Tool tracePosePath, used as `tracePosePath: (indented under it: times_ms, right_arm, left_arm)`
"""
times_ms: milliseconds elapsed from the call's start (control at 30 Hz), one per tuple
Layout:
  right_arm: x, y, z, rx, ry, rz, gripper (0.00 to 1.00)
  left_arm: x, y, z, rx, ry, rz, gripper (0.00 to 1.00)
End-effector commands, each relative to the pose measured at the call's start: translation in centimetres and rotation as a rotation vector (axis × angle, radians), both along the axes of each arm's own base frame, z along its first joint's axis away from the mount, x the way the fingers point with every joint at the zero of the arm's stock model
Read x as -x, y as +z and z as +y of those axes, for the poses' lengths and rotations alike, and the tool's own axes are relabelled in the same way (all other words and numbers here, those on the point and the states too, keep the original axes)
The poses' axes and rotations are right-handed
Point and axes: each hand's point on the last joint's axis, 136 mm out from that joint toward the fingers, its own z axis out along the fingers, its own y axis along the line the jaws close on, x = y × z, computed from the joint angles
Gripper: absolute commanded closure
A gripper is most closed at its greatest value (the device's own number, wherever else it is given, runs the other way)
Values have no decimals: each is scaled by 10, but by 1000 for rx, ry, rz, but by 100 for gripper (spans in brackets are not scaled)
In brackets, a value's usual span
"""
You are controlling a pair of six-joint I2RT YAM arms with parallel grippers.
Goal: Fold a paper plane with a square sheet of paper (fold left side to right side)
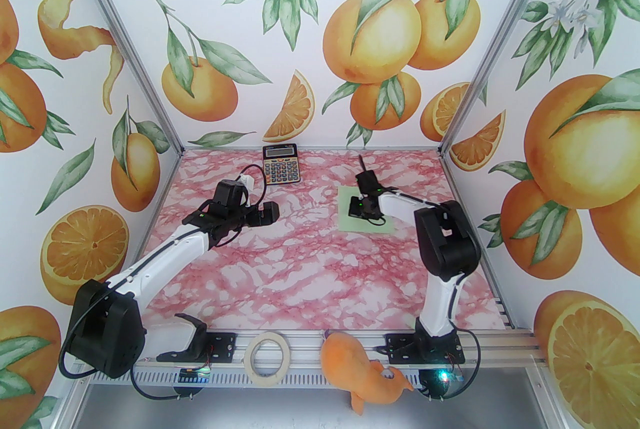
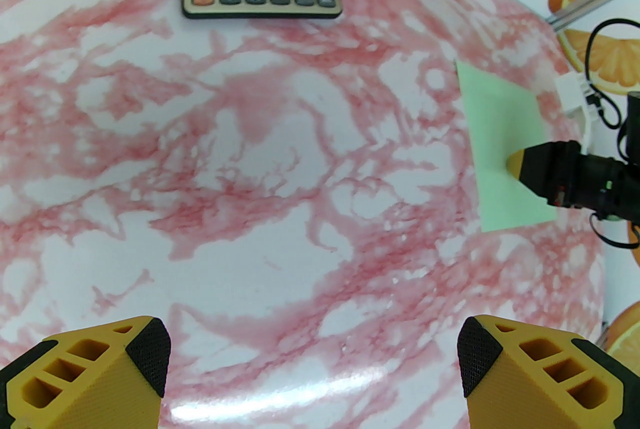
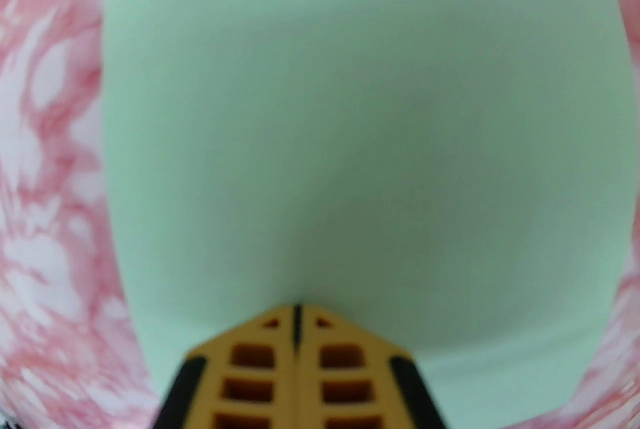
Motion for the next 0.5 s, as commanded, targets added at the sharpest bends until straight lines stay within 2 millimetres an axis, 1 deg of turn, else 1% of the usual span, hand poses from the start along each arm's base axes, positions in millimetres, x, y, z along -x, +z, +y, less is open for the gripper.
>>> tracePosePath:
  times_ms: [0, 33, 133, 167, 267, 367, 433, 467]
  right_arm:
    - [33, -24, 32, -7, 57, 122, 100]
    - [38, -26, 43, -21, 73, 128, 100]
    - [58, -31, 83, -41, 131, 148, 100]
    - [66, -32, 100, -53, 152, 151, 100]
    - [88, -28, 151, -71, 241, 142, 100]
    - [104, -22, 195, -103, 307, 133, 100]
    - [107, -17, 209, -129, 310, 124, 100]
    - [107, -10, 214, -158, 311, 116, 100]
  left_arm:
    - [2, 7, 4, -8, 22, -10, 0]
    - [3, 6, 5, -9, 22, -9, 0]
    - [8, 1, 7, -13, 24, -2, 0]
    - [9, 1, 8, -13, 28, -3, 0]
    - [15, -1, 10, -10, 32, 1, 0]
    - [21, -7, 14, -10, 46, 9, 0]
    - [25, -11, 17, -8, 62, 19, 0]
    - [27, -14, 20, -10, 77, 24, 0]
